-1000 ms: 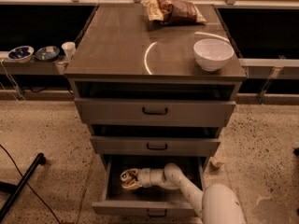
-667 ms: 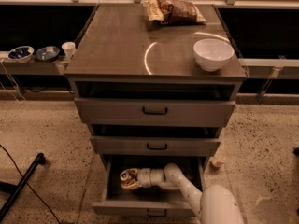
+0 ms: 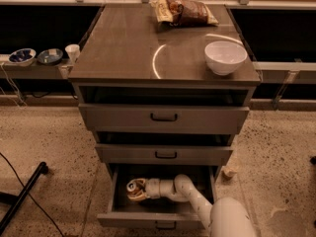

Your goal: Place orange can into bottom drawer

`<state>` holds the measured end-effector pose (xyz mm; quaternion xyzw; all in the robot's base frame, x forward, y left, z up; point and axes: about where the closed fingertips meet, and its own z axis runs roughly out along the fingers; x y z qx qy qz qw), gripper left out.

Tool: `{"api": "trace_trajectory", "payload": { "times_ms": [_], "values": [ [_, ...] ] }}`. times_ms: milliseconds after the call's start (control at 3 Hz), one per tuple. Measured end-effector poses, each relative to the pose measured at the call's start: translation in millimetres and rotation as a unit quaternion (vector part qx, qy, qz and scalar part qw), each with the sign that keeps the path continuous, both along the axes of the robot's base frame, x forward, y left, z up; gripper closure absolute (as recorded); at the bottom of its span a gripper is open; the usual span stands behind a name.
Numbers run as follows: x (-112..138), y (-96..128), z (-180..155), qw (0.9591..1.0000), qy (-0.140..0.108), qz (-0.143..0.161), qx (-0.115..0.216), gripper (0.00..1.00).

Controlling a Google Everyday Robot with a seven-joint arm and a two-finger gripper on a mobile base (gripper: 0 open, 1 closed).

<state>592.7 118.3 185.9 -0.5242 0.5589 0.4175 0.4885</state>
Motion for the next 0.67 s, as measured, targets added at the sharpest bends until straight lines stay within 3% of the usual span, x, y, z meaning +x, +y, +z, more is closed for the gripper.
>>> {"api": "trace_trajectory", "payload": {
  "times_ms": [333, 667],
  "values": [
    [-0.1, -0.7, 0.7, 1.0000, -0.002, -0.001, 0.002, 1.00],
    [0.3, -1.8, 2.2, 0.9999, -0.007, -0.002, 0.012, 0.84]
  ]
}}
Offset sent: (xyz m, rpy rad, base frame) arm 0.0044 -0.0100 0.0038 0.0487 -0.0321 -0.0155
